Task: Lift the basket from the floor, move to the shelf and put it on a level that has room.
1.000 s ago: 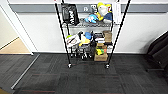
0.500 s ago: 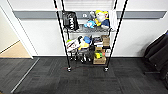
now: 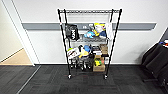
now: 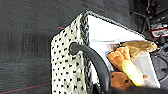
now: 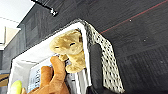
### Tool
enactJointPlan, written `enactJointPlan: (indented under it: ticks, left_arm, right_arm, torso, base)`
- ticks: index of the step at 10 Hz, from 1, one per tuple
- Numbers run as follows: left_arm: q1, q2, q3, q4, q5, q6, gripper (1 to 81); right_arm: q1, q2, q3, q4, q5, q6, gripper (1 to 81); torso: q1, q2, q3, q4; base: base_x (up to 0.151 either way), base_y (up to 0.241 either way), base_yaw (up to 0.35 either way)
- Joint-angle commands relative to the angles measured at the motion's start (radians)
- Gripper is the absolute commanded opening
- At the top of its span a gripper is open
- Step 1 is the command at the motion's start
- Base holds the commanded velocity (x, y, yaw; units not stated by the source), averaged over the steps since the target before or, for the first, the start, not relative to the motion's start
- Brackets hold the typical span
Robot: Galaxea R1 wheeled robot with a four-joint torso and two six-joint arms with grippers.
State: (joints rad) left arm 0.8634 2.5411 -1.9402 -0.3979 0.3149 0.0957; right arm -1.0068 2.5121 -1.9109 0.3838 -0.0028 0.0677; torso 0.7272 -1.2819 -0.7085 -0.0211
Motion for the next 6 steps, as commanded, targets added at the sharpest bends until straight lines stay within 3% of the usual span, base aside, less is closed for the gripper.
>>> enactJointPlan:
  ticks: [1,6]
  left_arm:
    - [-0.123,-0.028,0.033,-0.022,0.047,-0.001,1.0]
    - [-0.126,-0.013,0.073,-0.021,0.046,-0.002,1.0]
  right_arm:
    - [0.138,-0.045,0.067,0.017,-0.029,0.004,1.0]
    - [0.136,-0.050,0.133,0.018,-0.020,0.005,1.0]
  torso:
    - [-0.061,0.095,-0.005,0.000]
    - [-0.157,0.242,0.025,0.000]
  base:
    - [0.000,0.000,0.000]
    - [0.000,0.000,0.000]
